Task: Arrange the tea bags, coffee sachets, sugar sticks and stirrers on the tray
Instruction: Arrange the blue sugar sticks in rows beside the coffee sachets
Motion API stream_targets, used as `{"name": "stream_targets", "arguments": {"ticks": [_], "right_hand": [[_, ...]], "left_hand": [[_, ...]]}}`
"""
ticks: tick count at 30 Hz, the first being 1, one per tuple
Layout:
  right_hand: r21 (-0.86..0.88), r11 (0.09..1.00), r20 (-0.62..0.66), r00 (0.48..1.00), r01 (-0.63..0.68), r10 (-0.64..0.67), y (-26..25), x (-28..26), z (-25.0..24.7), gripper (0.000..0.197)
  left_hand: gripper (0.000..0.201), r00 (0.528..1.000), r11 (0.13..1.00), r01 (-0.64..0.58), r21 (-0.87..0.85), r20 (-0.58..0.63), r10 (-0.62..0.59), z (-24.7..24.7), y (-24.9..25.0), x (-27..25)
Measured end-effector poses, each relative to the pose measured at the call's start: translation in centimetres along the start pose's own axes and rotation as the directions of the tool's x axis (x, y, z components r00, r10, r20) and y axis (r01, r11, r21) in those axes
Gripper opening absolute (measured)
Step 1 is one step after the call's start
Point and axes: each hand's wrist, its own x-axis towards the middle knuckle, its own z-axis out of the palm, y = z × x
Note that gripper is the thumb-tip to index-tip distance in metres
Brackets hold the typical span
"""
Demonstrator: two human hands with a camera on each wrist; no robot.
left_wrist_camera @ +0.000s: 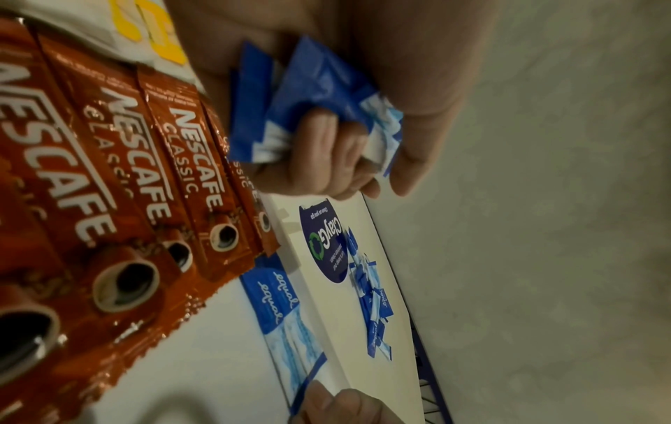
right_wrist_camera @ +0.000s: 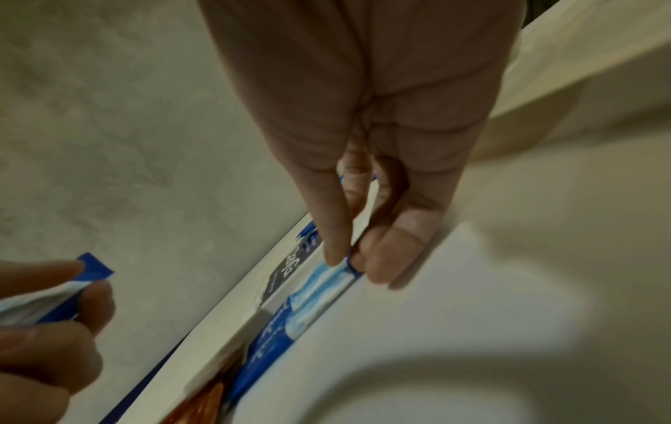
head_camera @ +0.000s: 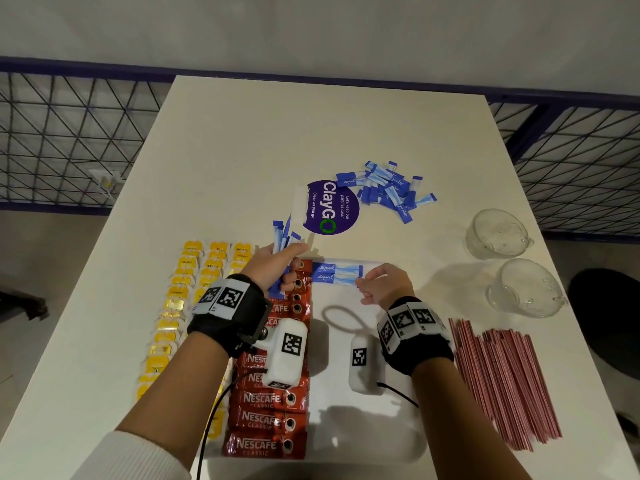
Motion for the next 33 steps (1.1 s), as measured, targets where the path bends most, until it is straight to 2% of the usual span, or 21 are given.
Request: {"name": "stream_targets", "arguments": {"ticks": [5,8,13,15,18,20,22,24,27,33], "right_hand": [[-0.033,0.999,0.008,1.000,0.028,-0.028,0.0,-0.1,-0.2,0.028],[-0.039,0.997,0.017,0.998,0.067,-0.066,-0.3,-0.5,-0.4,0.025],[0.192,0.965,0.147,0.967,0.179,-0.209,-1.9,-2.6,-0.4,0.012],[0.257,0.944,0.205,0.943,0.208,-0.264,-2.8,-3.7,-0.5,0.012],[0.245,0.937,0.263,0.914,0.248,-0.311,-3.5,-4.8,-0.6,0.011],[0.217,0.937,0.264,0.908,0.273,-0.326,-3.6,-5.1,-0.8,0.007],[0.231,0.929,0.227,0.913,0.288,-0.339,-3.4,-5.1,-1.2,0.014],[0.279,0.916,0.174,0.922,0.290,-0.345,-3.3,-5.0,-2.0,0.016],[0.390,0.886,0.145,0.934,0.250,-0.328,-3.2,-5.0,-3.2,0.010],[0.547,0.821,0.238,0.911,0.162,-0.338,-3.5,-5.5,-3.9,0.006]], "left_hand": [[0.015,0.998,0.998,0.038,-0.043,0.047,-0.036,0.1,-0.1,-0.3],[0.019,0.994,0.997,0.055,-0.056,0.101,-0.049,0.3,-0.2,-0.7],[0.023,0.982,1.000,-0.016,-0.009,0.189,0.017,1.0,-0.4,-1.6],[0.022,0.978,0.998,-0.045,0.053,0.204,0.033,1.4,-0.5,-1.9],[0.023,0.970,0.971,-0.128,0.202,0.228,0.080,1.9,-0.7,-2.2],[0.027,0.960,0.951,-0.169,0.259,0.260,0.100,2.3,-0.8,-2.4],[0.034,0.962,0.938,-0.177,0.298,0.256,0.100,2.7,-0.6,-2.9],[0.042,0.976,0.940,-0.130,0.316,0.209,0.065,2.7,-0.6,-3.0],[0.041,0.984,0.972,-0.055,0.227,0.179,0.014,2.1,-0.8,-2.8],[0.029,0.985,0.972,-0.057,0.229,0.171,0.017,2.2,-0.5,-3.6]]}}
